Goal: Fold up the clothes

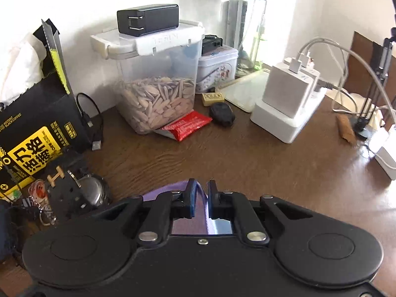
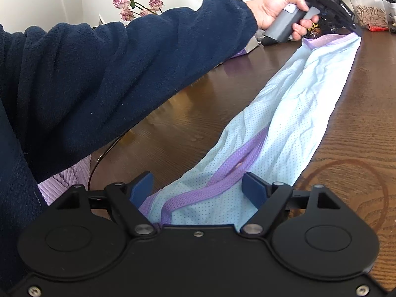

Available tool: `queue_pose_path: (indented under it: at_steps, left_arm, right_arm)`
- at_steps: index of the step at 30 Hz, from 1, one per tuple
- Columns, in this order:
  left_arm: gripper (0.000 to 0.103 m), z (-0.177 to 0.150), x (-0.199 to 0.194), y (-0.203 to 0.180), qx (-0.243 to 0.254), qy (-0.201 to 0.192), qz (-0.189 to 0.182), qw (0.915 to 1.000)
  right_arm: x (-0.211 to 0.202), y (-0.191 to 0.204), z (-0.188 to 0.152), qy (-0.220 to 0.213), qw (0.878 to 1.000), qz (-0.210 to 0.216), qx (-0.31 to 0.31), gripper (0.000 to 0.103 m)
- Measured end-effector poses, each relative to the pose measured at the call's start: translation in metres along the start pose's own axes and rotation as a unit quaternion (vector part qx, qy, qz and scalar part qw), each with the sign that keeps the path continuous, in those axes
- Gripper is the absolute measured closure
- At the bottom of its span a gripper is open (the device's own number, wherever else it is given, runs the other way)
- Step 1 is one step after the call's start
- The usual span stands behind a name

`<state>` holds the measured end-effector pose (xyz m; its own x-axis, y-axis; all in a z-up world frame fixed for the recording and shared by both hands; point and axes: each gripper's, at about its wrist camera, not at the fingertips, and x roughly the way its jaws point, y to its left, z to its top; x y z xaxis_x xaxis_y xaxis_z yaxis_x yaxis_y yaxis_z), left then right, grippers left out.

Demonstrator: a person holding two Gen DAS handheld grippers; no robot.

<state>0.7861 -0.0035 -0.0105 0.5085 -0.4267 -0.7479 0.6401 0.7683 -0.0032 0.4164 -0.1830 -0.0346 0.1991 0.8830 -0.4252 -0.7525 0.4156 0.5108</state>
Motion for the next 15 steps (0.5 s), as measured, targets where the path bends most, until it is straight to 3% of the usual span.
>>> queue_pose_path:
  at_steps: [5,6,7,9,15]
  left_arm:
    - [0.086,-0.001,-0.026,0.0,0.015,-0.007,0.008,0.9998]
    - [0.074,-0.003,-0.034,0.002,0.012,-0.011,0.002,0.9999]
    - [0.056,-0.005,-0.042,0.004,0.009,-0.015,-0.006,0.9998]
    - [0.039,-0.014,-0.053,0.007,0.001,-0.02,-0.029,0.9994]
    - [0.04,-0.037,-0.043,0.011,-0.006,0.018,-0.022,0.9996]
  right_arm:
    - [0.0,-0.001,0.004,0.0,1.0,0.0,0.001,0.019]
    - [0.0,-0.002,0.006,-0.001,1.0,-0.001,0.001,0.019]
    - [0.0,-0.003,0.006,-0.001,1.0,-0.001,0.001,0.019]
    - [0.0,-0.005,0.008,-0.001,1.0,-0.002,0.0,0.019]
    - [0.001,-0.005,0.013,0.001,1.0,-0.006,-0.005,0.019]
